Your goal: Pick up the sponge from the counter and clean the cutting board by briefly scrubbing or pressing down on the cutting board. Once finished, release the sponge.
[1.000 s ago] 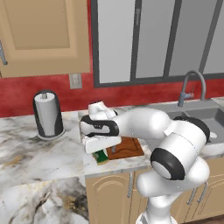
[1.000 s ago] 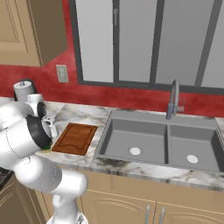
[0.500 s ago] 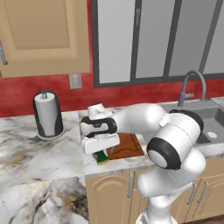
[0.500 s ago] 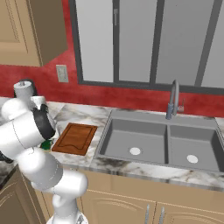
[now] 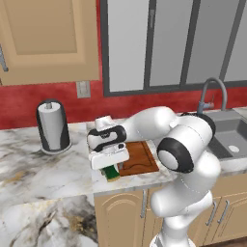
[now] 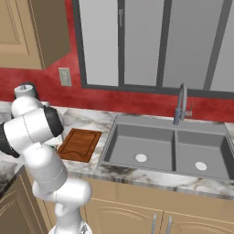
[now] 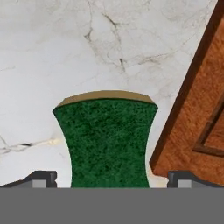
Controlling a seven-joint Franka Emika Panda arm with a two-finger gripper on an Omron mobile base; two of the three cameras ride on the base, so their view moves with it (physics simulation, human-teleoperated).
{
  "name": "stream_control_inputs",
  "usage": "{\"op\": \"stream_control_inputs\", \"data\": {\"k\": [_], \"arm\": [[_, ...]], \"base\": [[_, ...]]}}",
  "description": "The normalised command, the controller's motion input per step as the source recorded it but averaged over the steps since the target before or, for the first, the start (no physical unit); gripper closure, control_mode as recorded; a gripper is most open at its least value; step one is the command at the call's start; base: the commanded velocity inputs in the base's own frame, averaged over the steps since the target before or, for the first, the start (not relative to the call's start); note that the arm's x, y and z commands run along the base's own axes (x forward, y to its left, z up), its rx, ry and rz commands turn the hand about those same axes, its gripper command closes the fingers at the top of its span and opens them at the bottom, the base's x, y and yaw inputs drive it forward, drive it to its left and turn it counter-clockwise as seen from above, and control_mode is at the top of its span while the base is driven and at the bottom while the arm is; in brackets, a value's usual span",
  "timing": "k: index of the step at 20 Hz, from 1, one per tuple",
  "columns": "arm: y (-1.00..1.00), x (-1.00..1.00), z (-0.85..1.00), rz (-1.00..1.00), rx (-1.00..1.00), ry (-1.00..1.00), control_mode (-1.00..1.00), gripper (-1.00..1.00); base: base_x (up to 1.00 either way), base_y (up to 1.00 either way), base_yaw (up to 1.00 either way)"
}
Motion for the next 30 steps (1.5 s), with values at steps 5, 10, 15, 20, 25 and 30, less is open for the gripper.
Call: {"op": "stream_control_inputs", "data": {"k": [5, 10, 15, 20, 25, 30], "arm": [[0.16, 0.18, -0.05, 0.00, 0.00, 0.01, -1.00, -1.00], [0.03, 0.02, -0.13, 0.00, 0.00, 0.00, -1.00, -1.00], [0.00, 0.00, -0.16, 0.00, 0.00, 0.00, -1.00, -1.00], [-0.06, -0.03, -0.11, 0.00, 0.00, -0.02, -1.00, -1.00], [-0.06, -0.05, -0.07, 0.00, 0.00, -0.04, -1.00, -1.00], [-0.01, -0.07, -0.11, 0.00, 0.00, -0.04, -1.00, -1.00]], "base": [[0.00, 0.00, 0.00], [0.00, 0.00, 0.00], [0.00, 0.00, 0.00], [0.00, 0.00, 0.00], [0.00, 0.00, 0.00], [0.00, 0.00, 0.00]]}}
